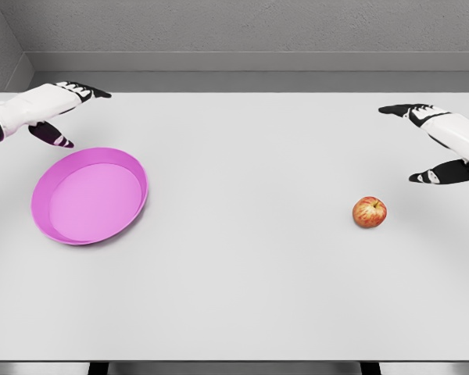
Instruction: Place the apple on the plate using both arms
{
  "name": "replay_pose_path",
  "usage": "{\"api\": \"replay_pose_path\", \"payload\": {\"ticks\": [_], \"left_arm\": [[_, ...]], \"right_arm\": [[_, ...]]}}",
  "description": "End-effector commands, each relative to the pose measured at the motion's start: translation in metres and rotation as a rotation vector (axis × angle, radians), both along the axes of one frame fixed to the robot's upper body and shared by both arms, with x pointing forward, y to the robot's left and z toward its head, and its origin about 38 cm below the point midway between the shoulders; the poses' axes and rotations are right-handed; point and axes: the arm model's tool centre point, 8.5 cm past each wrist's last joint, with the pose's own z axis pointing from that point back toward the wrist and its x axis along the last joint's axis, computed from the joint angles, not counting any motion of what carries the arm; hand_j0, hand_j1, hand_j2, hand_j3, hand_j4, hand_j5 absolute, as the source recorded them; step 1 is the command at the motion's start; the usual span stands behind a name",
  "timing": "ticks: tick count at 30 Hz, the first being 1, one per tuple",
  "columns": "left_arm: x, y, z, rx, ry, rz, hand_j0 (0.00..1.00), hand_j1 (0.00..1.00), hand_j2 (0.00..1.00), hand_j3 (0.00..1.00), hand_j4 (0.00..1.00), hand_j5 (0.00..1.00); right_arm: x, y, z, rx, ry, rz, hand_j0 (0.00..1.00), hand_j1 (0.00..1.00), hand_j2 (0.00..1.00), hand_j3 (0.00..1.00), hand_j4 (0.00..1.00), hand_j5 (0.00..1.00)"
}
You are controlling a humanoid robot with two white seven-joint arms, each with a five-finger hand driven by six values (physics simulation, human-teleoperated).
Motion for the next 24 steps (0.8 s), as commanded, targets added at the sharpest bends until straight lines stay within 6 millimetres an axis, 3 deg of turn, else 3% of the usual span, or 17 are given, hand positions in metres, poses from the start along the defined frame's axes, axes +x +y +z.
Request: {"api": "replay_pose_path", "payload": {"ticks": [1, 4, 8, 14, 20, 24], "left_arm": [[0.0, 0.001, 0.001, -0.009, -0.002, 0.005, 1.0, 1.0, 1.0, 1.0, 1.0, 1.0], [0.0, 0.002, 0.002, -0.013, -0.004, 0.006, 1.0, 1.0, 1.0, 1.0, 1.0, 1.0], [0.0, 0.001, 0.001, -0.012, -0.002, 0.002, 1.0, 1.0, 1.0, 1.0, 1.0, 1.0], [0.0, 0.001, 0.003, -0.013, -0.005, 0.003, 1.0, 1.0, 1.0, 1.0, 1.0, 1.0], [0.0, 0.001, 0.002, -0.01, -0.004, 0.002, 1.0, 1.0, 1.0, 1.0, 1.0, 1.0], [0.0, 0.001, 0.002, -0.01, -0.004, 0.002, 1.0, 1.0, 1.0, 1.0, 1.0, 1.0]], "right_arm": [[0.0, -0.001, 0.001, 0.003, -0.001, -0.002, 1.0, 1.0, 1.0, 1.0, 1.0, 1.0], [-0.001, -0.001, -0.002, 0.004, 0.006, 0.003, 1.0, 1.0, 1.0, 1.0, 1.0, 1.0], [-0.015, 0.015, -0.043, -0.073, 0.198, 0.097, 1.0, 1.0, 1.0, 1.0, 1.0, 1.0], [-0.023, 0.015, -0.055, -0.178, 0.347, 0.17, 1.0, 1.0, 1.0, 1.0, 1.0, 1.0], [-0.01, 0.014, -0.059, -0.199, 0.422, 0.077, 1.0, 1.0, 1.0, 1.0, 1.0, 1.0], [0.002, 0.025, -0.061, -0.221, 0.466, 0.08, 1.0, 1.0, 1.0, 1.0, 1.0, 1.0]]}}
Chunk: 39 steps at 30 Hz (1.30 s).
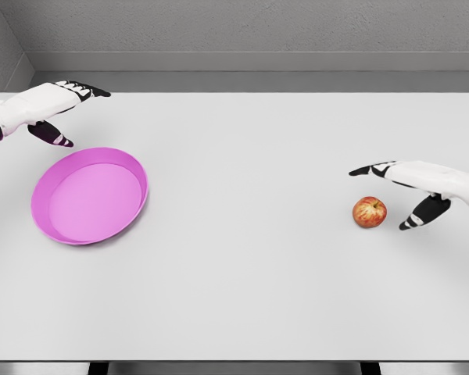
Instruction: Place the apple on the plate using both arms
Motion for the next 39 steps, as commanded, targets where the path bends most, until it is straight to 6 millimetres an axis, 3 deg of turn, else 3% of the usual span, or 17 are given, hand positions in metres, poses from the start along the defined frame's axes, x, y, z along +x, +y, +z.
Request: {"api": "replay_pose_path", "payload": {"ticks": [1, 9, 15, 16, 19, 24, 31, 39], "left_arm": [[0.0, 0.001, 0.001, -0.007, -0.002, 0.003, 1.0, 1.0, 1.0, 1.0, 1.0, 1.0], [0.0, 0.001, 0.0, -0.003, 0.0, 0.004, 1.0, 1.0, 1.0, 1.0, 1.0, 1.0], [0.0, 0.001, 0.001, -0.004, -0.002, 0.003, 1.0, 1.0, 1.0, 1.0, 1.0, 1.0], [0.0, 0.001, 0.001, -0.004, -0.002, 0.003, 1.0, 1.0, 1.0, 1.0, 1.0, 1.0], [0.0, 0.001, 0.002, -0.006, -0.003, 0.004, 1.0, 1.0, 1.0, 1.0, 1.0, 1.0], [0.0, 0.001, 0.001, -0.002, -0.001, 0.004, 1.0, 1.0, 1.0, 1.0, 1.0, 1.0], [0.0, 0.002, 0.001, -0.001, -0.001, 0.005, 1.0, 1.0, 1.0, 1.0, 1.0, 1.0], [0.0, 0.001, 0.001, -0.003, -0.001, 0.004, 1.0, 1.0, 1.0, 1.0, 1.0, 1.0]], "right_arm": [[-0.002, 0.003, -0.022, -0.012, 0.077, -0.015, 1.0, 1.0, 1.0, 1.0, 1.0, 1.0], [0.0, 0.005, -0.04, -0.024, 0.138, -0.023, 1.0, 1.0, 1.0, 1.0, 1.0, 1.0], [0.003, 0.006, -0.035, -0.024, 0.126, -0.021, 0.99, 0.99, 0.99, 0.99, 0.99, 0.99], [0.003, 0.006, -0.036, -0.024, 0.127, -0.019, 0.92, 0.92, 0.92, 0.92, 0.92, 0.92], [0.003, 0.006, -0.035, -0.023, 0.126, -0.015, 0.58, 0.58, 0.58, 0.58, 0.58, 0.58], [0.003, 0.006, -0.036, -0.023, 0.127, -0.015, 0.43, 0.43, 0.43, 0.43, 0.43, 0.43], [0.003, 0.007, -0.033, -0.025, 0.12, -0.014, 0.43, 0.43, 0.43, 0.43, 0.43, 0.43], [0.008, 0.017, -0.01, -0.015, 0.059, 0.022, 0.43, 0.43, 0.43, 0.43, 0.43, 0.43]]}}
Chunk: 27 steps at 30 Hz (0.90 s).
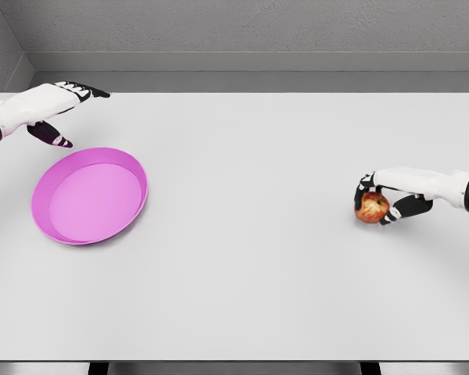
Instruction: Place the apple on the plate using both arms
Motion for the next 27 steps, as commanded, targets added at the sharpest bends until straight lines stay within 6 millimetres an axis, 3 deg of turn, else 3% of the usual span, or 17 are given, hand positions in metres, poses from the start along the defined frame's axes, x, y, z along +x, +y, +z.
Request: {"api": "replay_pose_path", "payload": {"ticks": [1, 15, 27], "left_arm": [[0.0, 0.001, 0.001, -0.007, -0.002, 0.004, 1.0, 1.0, 1.0, 1.0, 1.0, 1.0], [0.0, 0.0, 0.003, -0.007, -0.007, 0.0, 1.0, 1.0, 1.0, 1.0, 1.0, 1.0], [0.0, -0.001, 0.004, -0.006, -0.012, -0.005, 1.0, 1.0, 1.0, 1.0, 1.0, 1.0]], "right_arm": [[-0.001, 0.004, 0.004, 0.008, -0.008, 0.011, 0.43, 0.43, 0.43, 0.43, 0.43, 0.43], [0.004, 0.02, 0.03, 0.033, -0.078, 0.058, 0.38, 0.38, 0.38, 0.38, 0.38, 0.38], [0.01, 0.048, 0.032, 0.101, -0.098, 0.101, 0.36, 0.36, 0.36, 0.36, 0.36, 0.36]]}}
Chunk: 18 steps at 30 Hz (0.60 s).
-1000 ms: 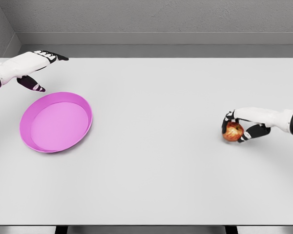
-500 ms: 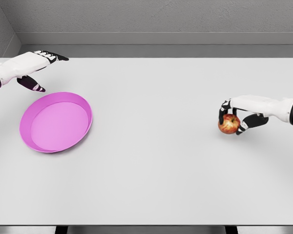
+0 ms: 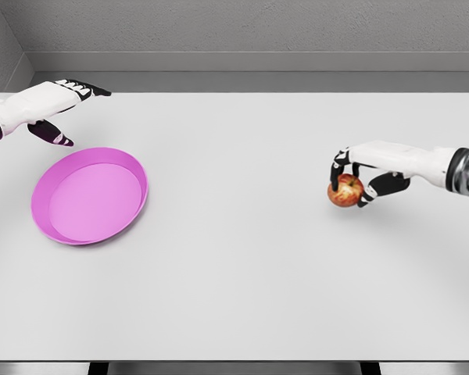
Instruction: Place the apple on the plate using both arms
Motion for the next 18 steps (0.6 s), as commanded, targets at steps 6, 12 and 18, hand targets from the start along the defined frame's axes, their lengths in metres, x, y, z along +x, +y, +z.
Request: {"api": "replay_pose_path", "payload": {"ticks": [6, 12, 18], "left_arm": [[0.0, 0.001, 0.001, -0.007, -0.003, 0.004, 1.0, 1.0, 1.0, 1.0, 1.0, 1.0], [0.0, 0.001, 0.001, -0.007, -0.001, 0.005, 1.0, 1.0, 1.0, 1.0, 1.0, 1.0], [-0.003, 0.013, 0.004, 0.007, -0.002, 0.023, 1.0, 1.0, 1.0, 1.0, 1.0, 1.0]], "right_arm": [[0.002, 0.016, 0.002, 0.043, -0.01, 0.03, 0.36, 0.36, 0.36, 0.36, 0.36, 0.36], [0.003, 0.038, -0.002, 0.095, -0.008, 0.065, 0.36, 0.36, 0.36, 0.36, 0.36, 0.36], [0.002, 0.057, -0.008, 0.14, 0.003, 0.093, 0.36, 0.36, 0.36, 0.36, 0.36, 0.36]]}}
